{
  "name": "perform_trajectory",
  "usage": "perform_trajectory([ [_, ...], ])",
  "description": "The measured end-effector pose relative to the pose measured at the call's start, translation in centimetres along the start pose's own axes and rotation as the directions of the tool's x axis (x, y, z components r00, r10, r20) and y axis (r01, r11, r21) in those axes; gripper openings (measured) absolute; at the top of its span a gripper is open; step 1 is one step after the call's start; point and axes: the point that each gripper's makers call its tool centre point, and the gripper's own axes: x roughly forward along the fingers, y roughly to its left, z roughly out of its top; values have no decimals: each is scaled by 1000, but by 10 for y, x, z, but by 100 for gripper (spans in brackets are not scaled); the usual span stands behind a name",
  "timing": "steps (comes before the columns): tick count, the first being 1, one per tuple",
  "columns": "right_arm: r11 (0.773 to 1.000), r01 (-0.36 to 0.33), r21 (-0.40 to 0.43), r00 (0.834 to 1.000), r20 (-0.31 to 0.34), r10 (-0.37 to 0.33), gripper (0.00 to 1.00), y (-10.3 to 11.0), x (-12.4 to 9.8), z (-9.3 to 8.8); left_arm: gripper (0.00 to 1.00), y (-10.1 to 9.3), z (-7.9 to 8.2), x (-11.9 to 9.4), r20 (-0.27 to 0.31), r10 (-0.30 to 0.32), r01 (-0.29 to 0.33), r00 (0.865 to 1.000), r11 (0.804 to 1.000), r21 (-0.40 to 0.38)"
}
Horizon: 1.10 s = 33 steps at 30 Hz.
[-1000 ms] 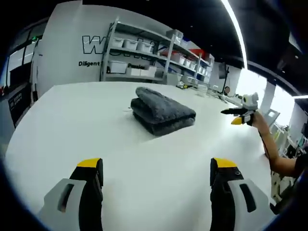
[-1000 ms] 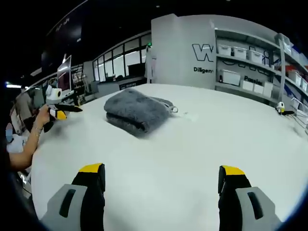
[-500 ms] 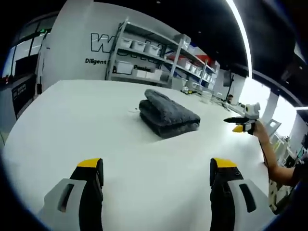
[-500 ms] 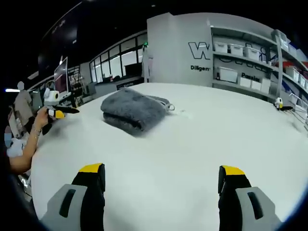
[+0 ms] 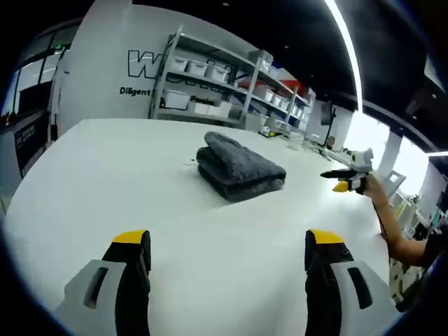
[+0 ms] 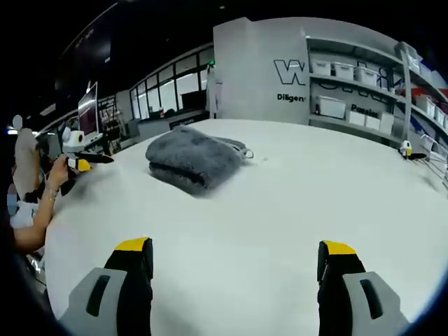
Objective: Open the folded towel by lifting each exposed corner and separating the folded layers until the towel lies flat within the target outline without major curled edges
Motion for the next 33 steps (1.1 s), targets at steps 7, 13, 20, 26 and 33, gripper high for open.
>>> perform_trajectory([
  [7,1000,-3,-2,1000,-9,3,100,-1,1,-2,90,0,-3,0,-9,1,-1,1000,1000,1],
  [13,1000,-6,-10,1000,-18,6,100,1,2,-3,89,1,-5,0,-16,4,-4,1000,1000,0],
  [20,1000,-3,-19,1000,-11,3,100,0,1,-3,88,2,-6,0,-19,3,-3,1000,1000,-7],
  [26,999,-3,-41,1000,-12,3,100,0,1,-3,88,4,-8,0,-26,6,-6,1000,1000,-11],
  [33,998,-23,-65,1000,17,24,100,4,3,4,88,4,-8,1,-27,6,-7,1000,1000,-13],
])
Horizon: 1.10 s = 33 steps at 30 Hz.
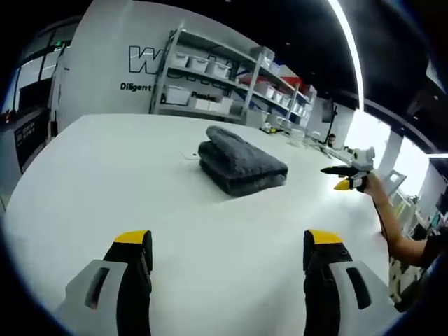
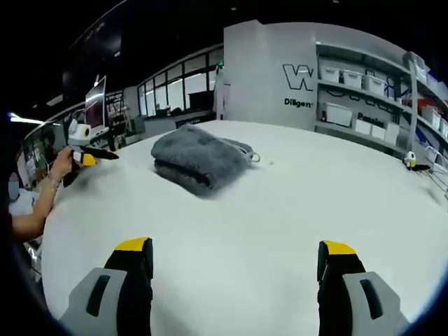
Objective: Open the folded towel by lifting each exposed corner and separating the folded layers until the towel lies flat within the target outline without major curled edges
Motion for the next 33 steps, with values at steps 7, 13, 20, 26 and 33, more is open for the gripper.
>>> perform_trajectory([
  [7,1000,3,-13,1000,-13,-3,100,-1,2,-3,87,-3,-1,-1,1,-1,1,1000,1000,1],
  [13,1000,7,-8,1000,-19,-7,100,-4,2,-3,87,-5,-3,-1,-4,-3,3,1000,1000,4],
  [20,1000,7,-8,1000,-21,-7,100,-4,1,-4,87,-3,-2,0,-5,-3,3,1000,1000,5],
  [26,1000,-3,-5,1000,1,3,100,0,0,0,87,-4,-5,0,-9,-3,3,1000,1000,6],
  [33,1000,-7,-30,1000,16,7,100,5,-1,4,87,-3,-4,0,-9,-3,3,1000,1000,6],
])
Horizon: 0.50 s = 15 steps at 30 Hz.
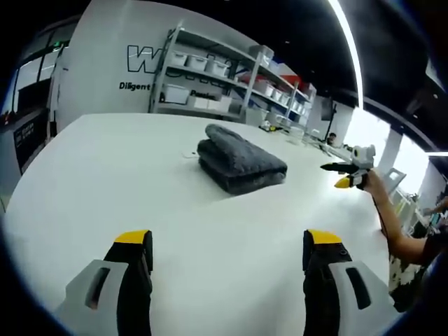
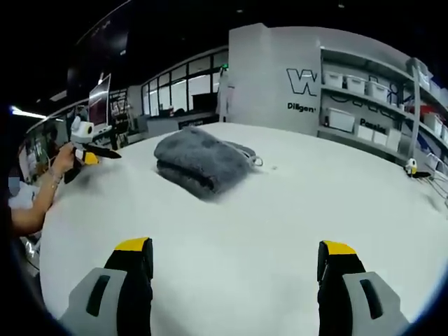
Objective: Open the folded towel by lifting each exposed corner and separating the folded layers until the towel lies flat within the target outline without major curled edges
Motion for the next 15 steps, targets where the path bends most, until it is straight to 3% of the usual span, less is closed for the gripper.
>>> perform_trajectory([
  [5,998,-36,-49,999,14,37,99,22,4,11,87,0,3,-1,3,-1,1,1000,1000,8],
  [8,990,-44,-137,999,21,48,99,36,9,20,87,-1,6,-1,9,-4,4,1000,1000,12],
  [11,978,-97,-183,994,31,105,99,64,14,31,87,-8,8,-2,5,-27,27,1000,999,31],
  [15,958,-64,-280,992,90,93,95,85,23,56,87,-13,10,-2,14,-39,38,999,998,49],
])
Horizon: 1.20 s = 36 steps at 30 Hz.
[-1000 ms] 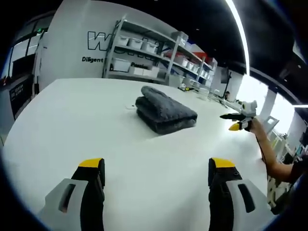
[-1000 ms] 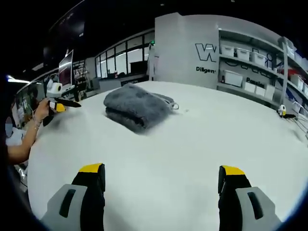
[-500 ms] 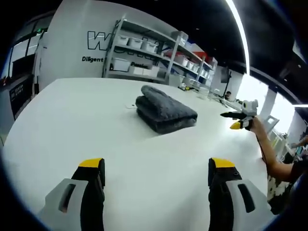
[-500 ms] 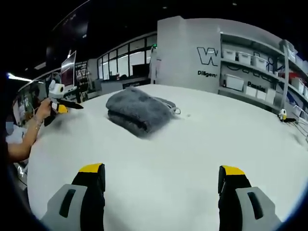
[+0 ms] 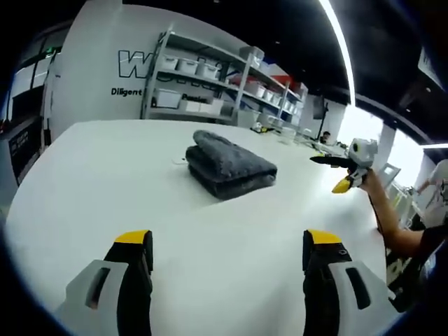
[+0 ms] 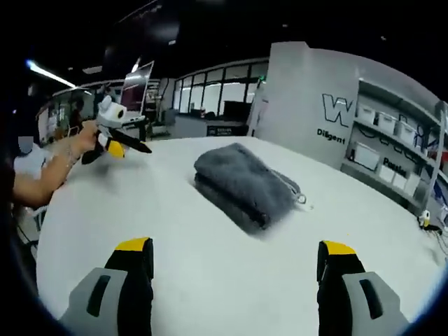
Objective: Open the folded towel by lifting each exposed corner and separating the folded layers until the towel lies flat within the target outline without major curled edges
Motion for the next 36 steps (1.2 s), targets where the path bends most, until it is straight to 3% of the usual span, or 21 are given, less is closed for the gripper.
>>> perform_trajectory([
  [4,992,56,-117,998,15,-55,82,1,10,18,87,2,-3,0,-7,6,-6,1000,1000,-2],
  [5,985,90,-150,996,2,-91,78,-2,14,21,87,4,-5,1,-11,9,-9,1000,1000,-6],
  [8,953,107,-283,994,-6,-113,71,0,25,30,87,6,-9,2,-23,13,-13,1000,1000,-13],
  [11,931,88,-355,994,-35,-108,59,4,35,38,87,7,-10,2,-26,12,-12,1000,1000,-14],
  [15,900,47,-433,993,-75,-88,58,18,48,57,87,2,-12,1,-21,13,-13,1000,1000,-11],
  [20,839,20,-543,987,-125,-104,52,25,63,79,87,4,-10,1,-23,14,-14,1000,1000,-9],
  [22,842,2,-540,983,-153,-100,51,27,72,84,87,5,-11,1,-23,15,-15,1000,1000,-10],
  [26,825,-65,-562,969,-232,-81,47,30,95,76,87,6,-10,1,-24,12,-12,1000,1000,-12],
  [28,796,-84,-600,961,-261,-95,46,29,106,67,87,8,-9,1,-24,15,-15,1000,1000,-13],
  [29,800,-83,-594,960,-263,-96,46,30,114,62,86,8,-9,1,-24,16,-17,1000,1000,-13],
  [31,775,-110,-623,959,-273,-83,45,34,121,52,86,8,-8,0,-22,17,-17,1000,1000,-11],
  [33,777,-123,-617,958,-277,-69,45,35,124,46,86,8,-7,-1,-19,16,-16,1000,1000,-7],
  [36,805,-110,-583,956,-282,-74,40,29,125,41,86,9,-6,-1,-16,15,-15,1000,1000,-9],
])
